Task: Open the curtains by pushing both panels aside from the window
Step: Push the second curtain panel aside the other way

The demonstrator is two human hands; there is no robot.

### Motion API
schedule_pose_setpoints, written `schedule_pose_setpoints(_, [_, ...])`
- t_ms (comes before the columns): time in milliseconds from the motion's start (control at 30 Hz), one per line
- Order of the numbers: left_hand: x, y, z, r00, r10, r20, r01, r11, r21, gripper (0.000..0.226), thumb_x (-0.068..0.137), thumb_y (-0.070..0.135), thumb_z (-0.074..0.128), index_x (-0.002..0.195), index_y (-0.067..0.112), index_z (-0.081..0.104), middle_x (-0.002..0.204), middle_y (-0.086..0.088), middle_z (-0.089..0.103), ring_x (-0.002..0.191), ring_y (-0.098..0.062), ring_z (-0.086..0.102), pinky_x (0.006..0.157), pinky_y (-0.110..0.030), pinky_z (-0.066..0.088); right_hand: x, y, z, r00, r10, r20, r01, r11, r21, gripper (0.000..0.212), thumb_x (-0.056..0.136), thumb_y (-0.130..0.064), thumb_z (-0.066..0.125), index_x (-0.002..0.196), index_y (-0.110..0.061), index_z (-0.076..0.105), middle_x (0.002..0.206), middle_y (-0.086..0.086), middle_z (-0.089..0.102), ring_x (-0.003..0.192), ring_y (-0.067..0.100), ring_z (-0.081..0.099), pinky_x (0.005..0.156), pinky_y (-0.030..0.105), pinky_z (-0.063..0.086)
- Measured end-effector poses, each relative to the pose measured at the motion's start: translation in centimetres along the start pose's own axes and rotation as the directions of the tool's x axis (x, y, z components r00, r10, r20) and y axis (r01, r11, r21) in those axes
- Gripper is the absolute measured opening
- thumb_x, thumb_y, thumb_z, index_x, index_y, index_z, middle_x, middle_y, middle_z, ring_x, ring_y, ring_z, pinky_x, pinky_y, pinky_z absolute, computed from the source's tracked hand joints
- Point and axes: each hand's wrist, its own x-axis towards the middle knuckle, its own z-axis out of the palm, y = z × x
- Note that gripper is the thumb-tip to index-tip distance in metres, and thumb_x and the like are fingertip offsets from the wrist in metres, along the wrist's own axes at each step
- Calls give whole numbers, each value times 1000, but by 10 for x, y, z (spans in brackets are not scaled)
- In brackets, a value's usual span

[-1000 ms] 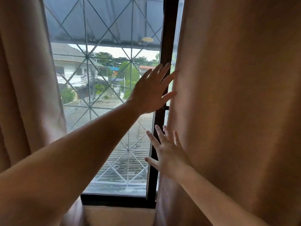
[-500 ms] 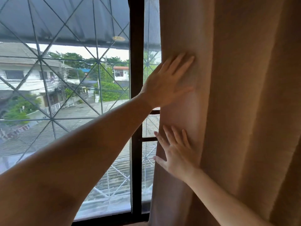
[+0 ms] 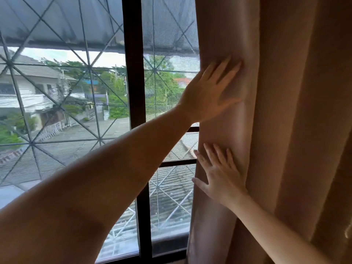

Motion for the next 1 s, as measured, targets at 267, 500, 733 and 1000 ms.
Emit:
schedule_pose_setpoints(267, [33, 49, 29, 1000, -26, 15, 27, 999, -36, 84, 102, 73, 40, 167, 20, 37, 171, -9, 42, 155, -35, 43, 127, -47, 40, -9, 68, 4, 1000, -22, -6, 22, 1000, 3, 89, 93, -77, 38, 167, -30, 23, 175, 9, 26, 161, 35, 18, 129, 61, 11])
schedule_pose_setpoints(500, [60, 95, 54, 990, -94, 106, 101, 993, -61, 88, 99, 75, 39, 169, 22, 33, 174, -9, 36, 158, -36, 39, 128, -50, 40, -19, 129, 7, 999, -53, 6, 53, 998, 23, 91, 92, -80, 33, 167, -29, 25, 175, 10, 26, 160, 36, 21, 130, 59, 10])
schedule_pose_setpoints(733, [86, 127, 76, 979, -104, 175, 125, 986, -111, 88, 100, 72, 49, 171, 24, 27, 177, -8, 30, 161, -35, 34, 130, -48, 36, -28, 181, 16, 999, -47, 19, 47, 999, 5, 91, 93, -79, 33, 168, -29, 22, 174, 11, 28, 159, 39, 24, 129, 60, 9])
schedule_pose_setpoints(1000, [119, 157, 120, 995, -51, 84, 67, 977, -203, 95, 97, 85, 34, 167, 19, 37, 173, -11, 38, 156, -33, 42, 126, -48, 43, -33, 228, 22, 1000, 19, 0, -19, 999, -41, 90, 91, -76, 39, 167, -28, 27, 173, 11, 30, 156, 40, 27, 127, 61, 15])
